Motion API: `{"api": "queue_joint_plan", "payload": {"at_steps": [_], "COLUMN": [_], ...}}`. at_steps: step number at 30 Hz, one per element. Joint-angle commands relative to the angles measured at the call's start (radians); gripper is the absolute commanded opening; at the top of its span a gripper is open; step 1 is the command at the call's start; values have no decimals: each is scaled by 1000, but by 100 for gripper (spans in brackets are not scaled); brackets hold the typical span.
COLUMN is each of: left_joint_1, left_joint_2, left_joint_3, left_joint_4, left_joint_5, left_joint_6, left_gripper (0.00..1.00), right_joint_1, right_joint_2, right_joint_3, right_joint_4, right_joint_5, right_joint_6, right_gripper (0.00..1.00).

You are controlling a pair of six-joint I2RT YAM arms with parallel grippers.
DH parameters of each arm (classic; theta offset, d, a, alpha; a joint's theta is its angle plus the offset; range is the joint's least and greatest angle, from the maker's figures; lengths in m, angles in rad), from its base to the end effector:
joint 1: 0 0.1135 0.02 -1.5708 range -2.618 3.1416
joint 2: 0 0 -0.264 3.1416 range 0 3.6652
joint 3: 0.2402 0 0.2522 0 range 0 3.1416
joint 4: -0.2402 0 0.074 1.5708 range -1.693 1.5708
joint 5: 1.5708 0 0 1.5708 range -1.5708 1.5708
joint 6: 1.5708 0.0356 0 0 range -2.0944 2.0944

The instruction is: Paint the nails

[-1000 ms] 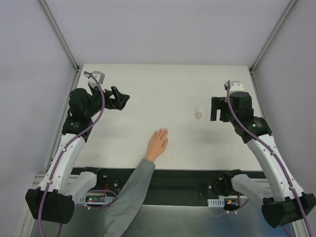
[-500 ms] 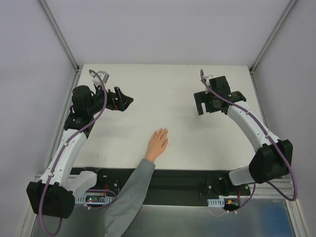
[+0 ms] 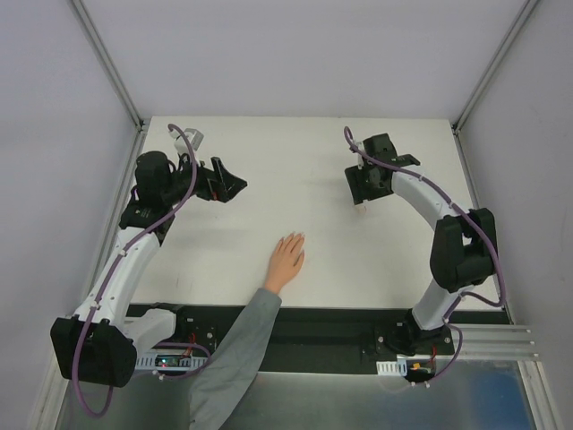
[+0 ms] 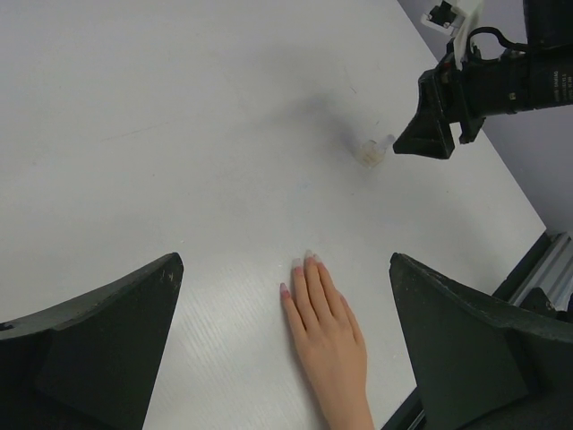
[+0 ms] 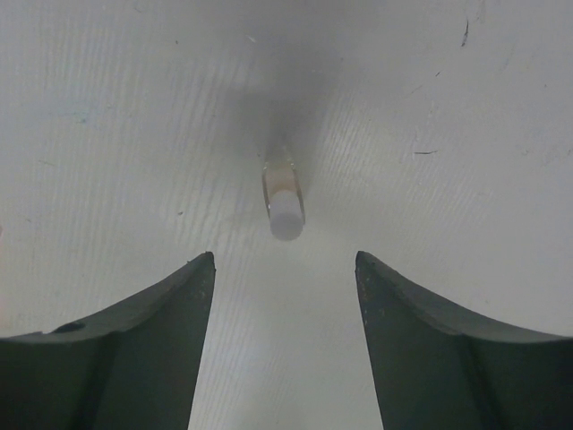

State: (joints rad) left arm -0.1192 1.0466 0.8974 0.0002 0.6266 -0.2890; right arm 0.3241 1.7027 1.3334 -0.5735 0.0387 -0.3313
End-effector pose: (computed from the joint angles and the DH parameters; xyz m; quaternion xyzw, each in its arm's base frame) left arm 0.2365 -0.0494 0.3497 0.1393 0.7353 -0.3545 0.5605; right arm 0.3504 0.1163 0.2541 -0.3004 0.9022 -0.0195 0.3087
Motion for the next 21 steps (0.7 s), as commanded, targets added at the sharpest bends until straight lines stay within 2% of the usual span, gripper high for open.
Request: {"api": "queue_joint_plan", "payload": {"at_steps": [1,13,21], "left_joint_1": [-10,-10,-10], "left_joint_2": [18,38,46], "left_joint_3": [52,60,60], "left_joint_4": [12,9,7], "left_joint_5": [50,68,68], "left_joint_6": [-24,-30,-30], "left_gripper": [99,99,99], "right_joint_1": [-11,-8,-8], "right_joint_2": [38,74,95], "right_joint_3": [46,29,27], "right_joint_4": [40,60,63], "right_joint_5": [-28,-10,-14], "right_joint_6": [-6,-5,-3], "right_gripper": [62,47,41]}}
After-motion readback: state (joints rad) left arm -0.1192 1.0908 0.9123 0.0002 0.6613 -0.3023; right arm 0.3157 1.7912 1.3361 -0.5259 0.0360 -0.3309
